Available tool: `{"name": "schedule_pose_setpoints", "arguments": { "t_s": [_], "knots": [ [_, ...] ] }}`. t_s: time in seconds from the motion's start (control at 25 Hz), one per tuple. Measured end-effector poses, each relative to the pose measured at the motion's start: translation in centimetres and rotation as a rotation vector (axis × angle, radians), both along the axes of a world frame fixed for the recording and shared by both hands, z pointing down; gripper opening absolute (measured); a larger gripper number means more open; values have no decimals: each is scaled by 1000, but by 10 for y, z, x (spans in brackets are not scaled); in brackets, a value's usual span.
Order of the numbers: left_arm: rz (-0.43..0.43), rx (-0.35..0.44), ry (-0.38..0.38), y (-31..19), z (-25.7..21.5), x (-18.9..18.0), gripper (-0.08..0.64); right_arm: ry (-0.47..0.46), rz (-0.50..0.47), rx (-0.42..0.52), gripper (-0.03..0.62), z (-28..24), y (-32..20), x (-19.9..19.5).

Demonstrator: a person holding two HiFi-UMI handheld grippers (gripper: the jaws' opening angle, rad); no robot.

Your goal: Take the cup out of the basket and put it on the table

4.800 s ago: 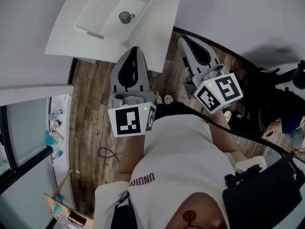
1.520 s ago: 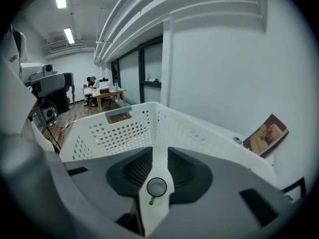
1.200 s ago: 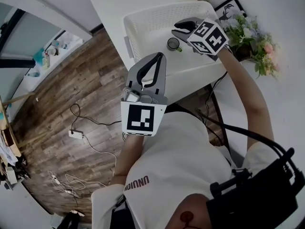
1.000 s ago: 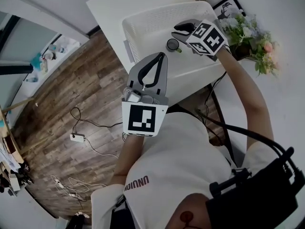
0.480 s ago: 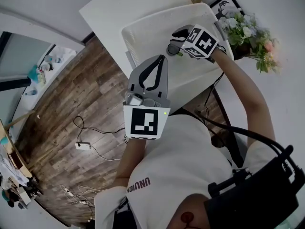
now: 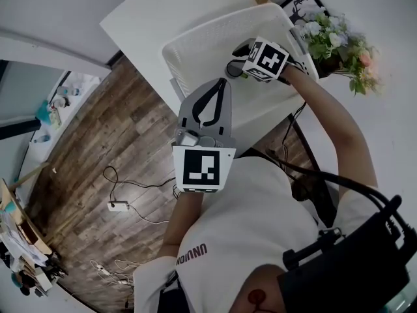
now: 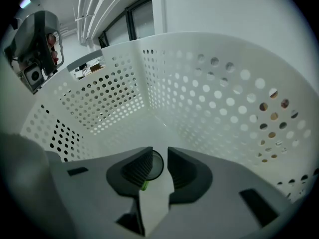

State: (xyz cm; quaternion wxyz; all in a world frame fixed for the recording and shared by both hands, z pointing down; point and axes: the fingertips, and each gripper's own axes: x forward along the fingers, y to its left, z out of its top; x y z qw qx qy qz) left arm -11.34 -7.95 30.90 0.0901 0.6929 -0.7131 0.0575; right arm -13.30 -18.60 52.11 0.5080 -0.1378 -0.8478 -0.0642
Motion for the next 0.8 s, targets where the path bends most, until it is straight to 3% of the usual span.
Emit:
{"name": "schedule_pose_setpoints", "arguments": {
  "t_s": [0.8],
  "knots": [
    [-3, -16, 36, -8, 7, -13, 12, 144, -7, 4, 104, 37, -5, 10]
  ]
}}
